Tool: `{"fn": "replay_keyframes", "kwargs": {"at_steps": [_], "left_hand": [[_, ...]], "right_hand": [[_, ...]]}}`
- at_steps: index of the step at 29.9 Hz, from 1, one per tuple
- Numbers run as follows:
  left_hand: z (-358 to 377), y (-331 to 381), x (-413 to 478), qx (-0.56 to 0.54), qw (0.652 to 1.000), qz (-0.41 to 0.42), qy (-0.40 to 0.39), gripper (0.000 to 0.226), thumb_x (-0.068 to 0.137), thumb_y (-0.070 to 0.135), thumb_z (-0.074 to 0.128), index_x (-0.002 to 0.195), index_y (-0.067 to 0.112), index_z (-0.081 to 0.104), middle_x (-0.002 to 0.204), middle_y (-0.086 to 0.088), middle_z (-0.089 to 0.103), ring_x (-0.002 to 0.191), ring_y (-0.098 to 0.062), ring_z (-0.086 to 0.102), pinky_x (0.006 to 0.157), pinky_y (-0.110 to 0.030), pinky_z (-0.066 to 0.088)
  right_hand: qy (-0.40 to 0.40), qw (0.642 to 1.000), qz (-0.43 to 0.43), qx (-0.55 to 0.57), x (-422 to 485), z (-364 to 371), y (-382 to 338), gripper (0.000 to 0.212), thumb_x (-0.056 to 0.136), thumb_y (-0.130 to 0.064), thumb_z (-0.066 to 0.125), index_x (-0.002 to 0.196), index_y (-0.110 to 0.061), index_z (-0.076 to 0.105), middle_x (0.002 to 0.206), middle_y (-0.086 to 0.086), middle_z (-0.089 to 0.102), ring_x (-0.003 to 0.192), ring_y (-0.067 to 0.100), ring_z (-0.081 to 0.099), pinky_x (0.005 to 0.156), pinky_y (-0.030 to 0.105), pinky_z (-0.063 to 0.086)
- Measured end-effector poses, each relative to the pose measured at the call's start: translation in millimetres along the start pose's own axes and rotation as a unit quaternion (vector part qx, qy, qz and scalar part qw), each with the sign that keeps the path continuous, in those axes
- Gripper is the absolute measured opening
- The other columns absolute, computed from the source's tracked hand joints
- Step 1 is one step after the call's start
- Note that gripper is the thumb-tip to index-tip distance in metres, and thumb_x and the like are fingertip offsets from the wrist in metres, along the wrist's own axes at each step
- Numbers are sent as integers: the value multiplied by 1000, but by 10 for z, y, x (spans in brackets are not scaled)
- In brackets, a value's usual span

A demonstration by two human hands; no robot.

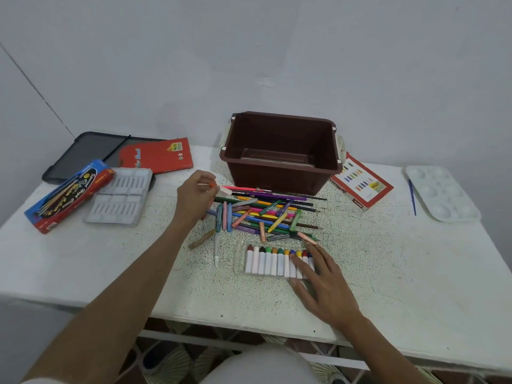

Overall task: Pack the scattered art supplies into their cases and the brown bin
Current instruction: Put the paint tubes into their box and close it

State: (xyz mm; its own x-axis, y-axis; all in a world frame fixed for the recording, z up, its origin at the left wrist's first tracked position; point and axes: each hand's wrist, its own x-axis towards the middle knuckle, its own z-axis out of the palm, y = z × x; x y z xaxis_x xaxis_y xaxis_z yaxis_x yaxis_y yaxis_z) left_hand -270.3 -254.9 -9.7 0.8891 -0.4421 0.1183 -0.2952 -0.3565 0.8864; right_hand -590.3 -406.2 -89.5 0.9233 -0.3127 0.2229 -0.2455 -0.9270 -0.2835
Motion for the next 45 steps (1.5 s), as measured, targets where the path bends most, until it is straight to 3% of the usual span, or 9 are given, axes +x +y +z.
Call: {"fn": "replay_keyframes", "kwargs": {"at_steps": [7,16,20,25,28,32,36,40,45], "left_hand": [[18,21,-475,-86,983,4,-163,16,83,5,72,95,10,63,95,-1,74,88,-12,72,74,-23,57],[172,-168,-742,15,959,22,-282,22,80,5,75,94,18,65,93,3,72,84,-1,68,76,-13,53],[188,-171,-807,44,958,37,-280,22,82,6,75,99,15,66,94,1,71,87,-3,66,77,-7,49],[205,-155,-904,115,956,53,-264,18,84,16,73,101,22,70,90,15,65,81,13,59,64,0,42],[206,-177,-949,141,952,99,-251,19,85,17,72,104,21,71,94,14,65,81,11,59,71,2,40],[215,-239,-996,166,942,161,-242,24,89,20,68,112,19,70,107,7,67,94,-2,58,84,-9,36],[240,-346,-1055,188,936,193,-224,24,91,21,66,114,17,71,115,6,58,108,-2,46,95,-18,31],[251,-426,-1097,200,933,219,-206,26,91,24,65,115,17,71,114,8,59,108,-1,43,95,-17,32],[262,-429,-1128,231,922,250,-184,27,90,23,66,116,18,70,114,6,62,106,-9,49,92,-31,45]], "right_hand": [[-5,1000,6,-4,-2,17,10,55,99,-58,38,148,-32,41,158,10,29,149,26,19,114,48,34],[-9,1000,12,-1,-2,4,-10,55,100,-59,36,148,-32,41,159,11,28,149,26,16,113,50,35],[-11,1000,14,-4,-6,7,-9,55,100,-60,34,148,-33,40,159,10,27,150,25,16,113,50,34],[-12,1000,13,-10,-6,4,-9,55,100,-59,34,149,-35,37,160,8,24,150,24,14,115,49,32],[-12,1000,13,-6,0,1,-14,54,100,-59,34,149,-36,36,160,9,26,150,25,15,113,50,34],[-10,1000,11,-4,-7,-2,-18,54,100,-58,35,148,-34,38,158,11,30,149,27,19,111,52,38],[-7,1000,10,-2,-3,-4,-18,54,100,-59,34,148,-34,38,158,11,29,149,26,18,112,50,36],[-6,1000,10,-9,-10,-6,-9,55,100,-59,33,148,-33,40,158,11,30,149,26,19,112,50,35],[-4,1000,6,-19,-11,9,-1,55,100,-58,34,148,-33,39,158,11,29,149,26,19,113,49,32]]}}
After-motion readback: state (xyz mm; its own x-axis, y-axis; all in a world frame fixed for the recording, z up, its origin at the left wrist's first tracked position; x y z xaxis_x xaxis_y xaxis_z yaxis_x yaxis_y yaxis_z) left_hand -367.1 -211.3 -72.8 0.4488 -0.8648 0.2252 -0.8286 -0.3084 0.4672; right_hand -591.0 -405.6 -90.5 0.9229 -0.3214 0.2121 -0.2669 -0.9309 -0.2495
